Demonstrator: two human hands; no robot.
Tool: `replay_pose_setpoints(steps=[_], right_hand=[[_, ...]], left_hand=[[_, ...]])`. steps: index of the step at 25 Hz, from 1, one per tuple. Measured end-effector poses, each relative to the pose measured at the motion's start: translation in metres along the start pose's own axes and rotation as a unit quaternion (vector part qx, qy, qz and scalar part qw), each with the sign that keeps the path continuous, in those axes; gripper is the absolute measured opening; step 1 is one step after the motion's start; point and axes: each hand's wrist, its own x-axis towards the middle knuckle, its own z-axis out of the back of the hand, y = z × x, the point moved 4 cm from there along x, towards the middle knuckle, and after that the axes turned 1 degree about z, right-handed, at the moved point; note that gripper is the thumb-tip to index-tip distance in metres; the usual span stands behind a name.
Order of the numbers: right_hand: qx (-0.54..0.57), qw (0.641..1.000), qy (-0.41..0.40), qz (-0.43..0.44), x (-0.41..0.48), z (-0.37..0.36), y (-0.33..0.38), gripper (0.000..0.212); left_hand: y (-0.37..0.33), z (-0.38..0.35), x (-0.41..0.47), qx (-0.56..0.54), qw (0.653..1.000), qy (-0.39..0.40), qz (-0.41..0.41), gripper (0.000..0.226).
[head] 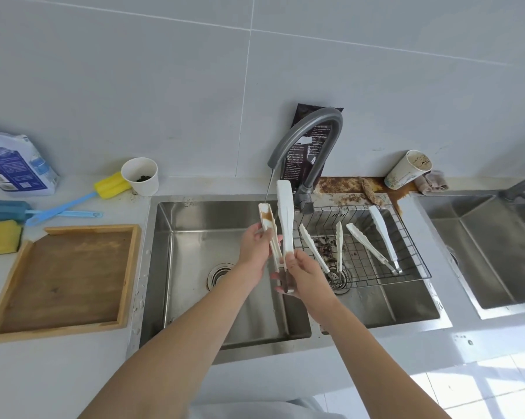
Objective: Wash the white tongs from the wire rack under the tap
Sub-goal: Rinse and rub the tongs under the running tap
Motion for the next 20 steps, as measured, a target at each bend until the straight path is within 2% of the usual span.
replay_pose_setpoints(steps=[5, 8, 13, 20], right_hand=[[0.030, 0.999, 0.003, -0.030, 0.021, 0.008, 0.004, 0.023], [0.028, 0.999, -0.001, -0.028, 0.030, 0.011, 0.010, 0.023], [0.013, 1.000, 0.005, -0.024, 0.038, 0.015, 0.014, 0.024], [0.016, 1.000, 0.001, -0.015, 0.045, 0.013, 0.020, 0.023]], left_hand=[[-0.008, -0.015, 0.019, 0.002, 1.000, -0.023, -0.014, 0.021], [-0.010, -0.019, 0.027, -0.012, 0.999, -0.030, -0.017, 0.020], [-0.012, -0.020, 0.035, -0.031, 0.999, -0.035, -0.009, 0.031], [-0.017, -0.022, 0.043, -0.049, 0.998, -0.035, -0.019, 0.025]])
